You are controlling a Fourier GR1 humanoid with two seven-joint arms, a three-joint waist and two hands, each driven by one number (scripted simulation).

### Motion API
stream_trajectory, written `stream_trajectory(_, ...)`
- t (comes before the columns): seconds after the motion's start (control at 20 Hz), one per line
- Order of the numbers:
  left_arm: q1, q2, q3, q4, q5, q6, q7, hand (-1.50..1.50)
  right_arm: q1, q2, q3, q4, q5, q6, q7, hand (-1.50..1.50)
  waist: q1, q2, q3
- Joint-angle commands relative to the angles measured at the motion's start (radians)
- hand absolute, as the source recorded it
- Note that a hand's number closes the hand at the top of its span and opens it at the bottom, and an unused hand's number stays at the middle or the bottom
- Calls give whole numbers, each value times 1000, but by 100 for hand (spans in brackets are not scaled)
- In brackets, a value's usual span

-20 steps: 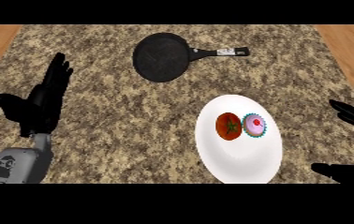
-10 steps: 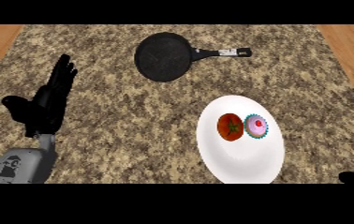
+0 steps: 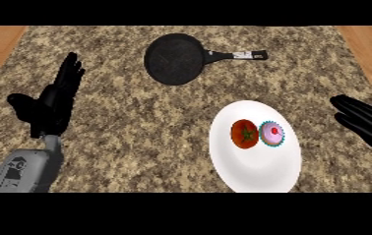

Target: Pick the tomato from the plate and place it in the pan

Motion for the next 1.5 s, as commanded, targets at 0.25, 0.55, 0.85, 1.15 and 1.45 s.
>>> stream_trajectory(0.25, 61, -27, 8, -72, -34, -12, 18, 0, -17, 139, 175, -70, 217, 63, 169, -150, 6, -1, 1)
stream_trajectory(0.55, 65, -43, 54, -31, -40, -57, -31, 0, -8, 237, 164, -46, 311, 106, 195, -150, 1, 0, 1)
stream_trajectory(0.85, 25, -51, 63, -20, -68, -52, -8, 0, -113, 313, 180, 114, 401, 117, 252, -150, 5, 1, 1)
stream_trajectory(1.15, 74, -68, 47, -146, -76, -54, 69, 0, -183, 294, 105, 295, 353, 202, 99, -150, 10, 1, 1)
stream_trajectory(1.45, 16, -101, 70, -33, -119, -56, 24, 0, -167, 392, 209, 302, 532, 200, 113, -150, 2, 0, 1)
